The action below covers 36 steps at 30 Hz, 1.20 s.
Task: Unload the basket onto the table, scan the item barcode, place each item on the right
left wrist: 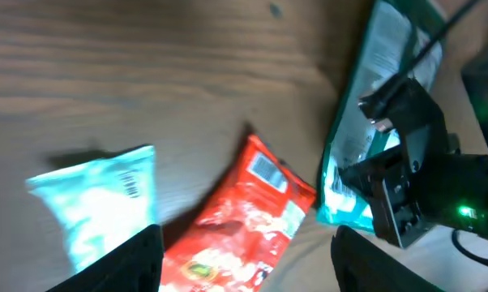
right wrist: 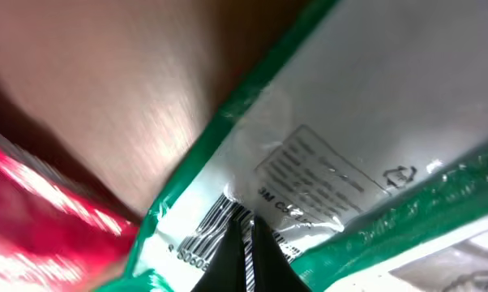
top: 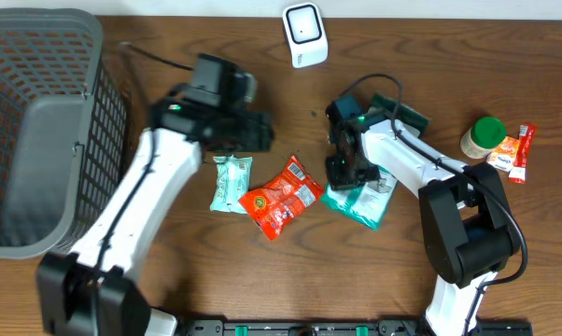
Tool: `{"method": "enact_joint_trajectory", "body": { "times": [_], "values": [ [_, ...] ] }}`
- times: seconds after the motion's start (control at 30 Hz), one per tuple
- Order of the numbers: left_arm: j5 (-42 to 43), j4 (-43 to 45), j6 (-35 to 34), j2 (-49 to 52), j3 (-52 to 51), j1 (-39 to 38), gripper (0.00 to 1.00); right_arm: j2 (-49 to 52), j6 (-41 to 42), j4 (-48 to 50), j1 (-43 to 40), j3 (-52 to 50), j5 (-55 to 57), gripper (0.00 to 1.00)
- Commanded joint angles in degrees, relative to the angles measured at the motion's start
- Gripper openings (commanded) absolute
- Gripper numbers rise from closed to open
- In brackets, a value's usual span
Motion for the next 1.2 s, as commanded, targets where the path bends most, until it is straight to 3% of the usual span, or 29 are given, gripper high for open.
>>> {"method": "enact_joint_trajectory", "body": {
  "times": [0.0, 0.17, 0.3, 0.5, 0.87, 0.97, 1.17],
  "values": [
    [1.4, 1.3, 2.4, 1.8, 0.6, -3.0, 0.66, -0.9, -3.1, -4.0, 0.3, -1.0, -0.3, 0.01],
    [1.4, 3.3, 2.4, 3.2, 0.6, -6.1, 0.65, -8.2, -10.6, -7.6, -3.2, -0.9, -6.1, 0.12],
    [1.5, 6.2, 2.4, 5.3, 0.6, -9.3, 0.53, -19.7, -18.1, -11.5, -16.7, -1.0, -19.0, 0.30],
    [6.6, 15.7, 2.4, 10.7, 0.6, -13.3, 0.36, -22.1, -18.1, -11.2, -30.1, -2.6, -24.2, 0.37],
    [7.5, 30.1, 2.6, 22.9, 0.6, -21.8, 0.34, -22.1, -17.7, 10.2, -41.1, -23.4, -27.4, 0.43],
    [6.7, 32.3, 2.6, 25.9, 0.6, -22.1, 0.34, -22.1, -18.3, 15.9, -43.4, -27.5, -32.1, 0.53],
    [4.3, 32.1, 2.6, 29.0, 0.6, -22.1, 0.35, -22.0, -18.3, 21.6, -45.2, -32.0, -37.6, 0.60]
  ]
}}
